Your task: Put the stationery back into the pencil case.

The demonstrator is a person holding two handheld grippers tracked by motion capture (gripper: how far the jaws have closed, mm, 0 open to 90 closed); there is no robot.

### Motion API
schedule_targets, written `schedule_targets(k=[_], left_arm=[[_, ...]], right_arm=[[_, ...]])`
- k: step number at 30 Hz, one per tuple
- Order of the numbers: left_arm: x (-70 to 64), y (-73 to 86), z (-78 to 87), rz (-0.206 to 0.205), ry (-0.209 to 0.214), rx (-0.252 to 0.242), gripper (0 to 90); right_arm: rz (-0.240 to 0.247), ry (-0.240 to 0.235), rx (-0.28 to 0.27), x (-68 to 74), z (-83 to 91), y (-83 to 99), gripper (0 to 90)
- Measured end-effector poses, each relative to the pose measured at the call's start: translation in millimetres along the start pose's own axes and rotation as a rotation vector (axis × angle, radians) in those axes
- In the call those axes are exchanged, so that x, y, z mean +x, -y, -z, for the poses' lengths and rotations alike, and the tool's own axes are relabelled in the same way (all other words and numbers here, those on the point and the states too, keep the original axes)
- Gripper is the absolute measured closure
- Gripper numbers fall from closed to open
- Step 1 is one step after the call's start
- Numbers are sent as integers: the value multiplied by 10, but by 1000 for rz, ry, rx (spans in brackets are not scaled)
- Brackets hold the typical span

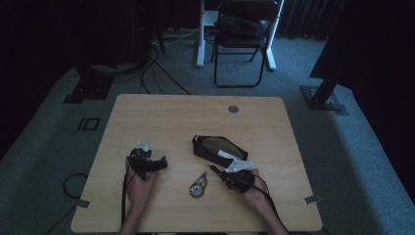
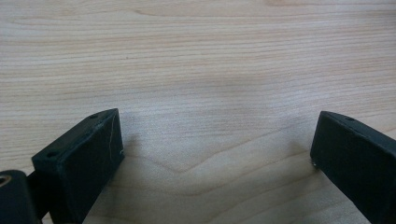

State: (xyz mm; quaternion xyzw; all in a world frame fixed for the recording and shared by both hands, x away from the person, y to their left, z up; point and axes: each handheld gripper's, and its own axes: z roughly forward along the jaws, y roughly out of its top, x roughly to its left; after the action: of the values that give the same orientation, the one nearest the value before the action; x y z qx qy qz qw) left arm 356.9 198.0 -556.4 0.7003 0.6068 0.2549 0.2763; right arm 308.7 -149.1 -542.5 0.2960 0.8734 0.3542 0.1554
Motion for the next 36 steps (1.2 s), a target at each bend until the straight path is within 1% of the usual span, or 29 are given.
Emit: schedule_targets(k=[15,18,23,25,36], left_arm=[[1,0,0,-1,0,1,27],[0,0,0,-1,0,0,27],[0,0,0,0,0,0,27],[0,0,0,0,0,0,27],[0,0,0,-1,0,0,27]], right_arm=[[23,-3,-40,47,111,-75,796],[20,-1,-46,54,134,-88,797],[28,3,-56,46,161,-101,797],[21,1,-59,50,167,-105,797],[33,4,-75,64,205,-142,797]])
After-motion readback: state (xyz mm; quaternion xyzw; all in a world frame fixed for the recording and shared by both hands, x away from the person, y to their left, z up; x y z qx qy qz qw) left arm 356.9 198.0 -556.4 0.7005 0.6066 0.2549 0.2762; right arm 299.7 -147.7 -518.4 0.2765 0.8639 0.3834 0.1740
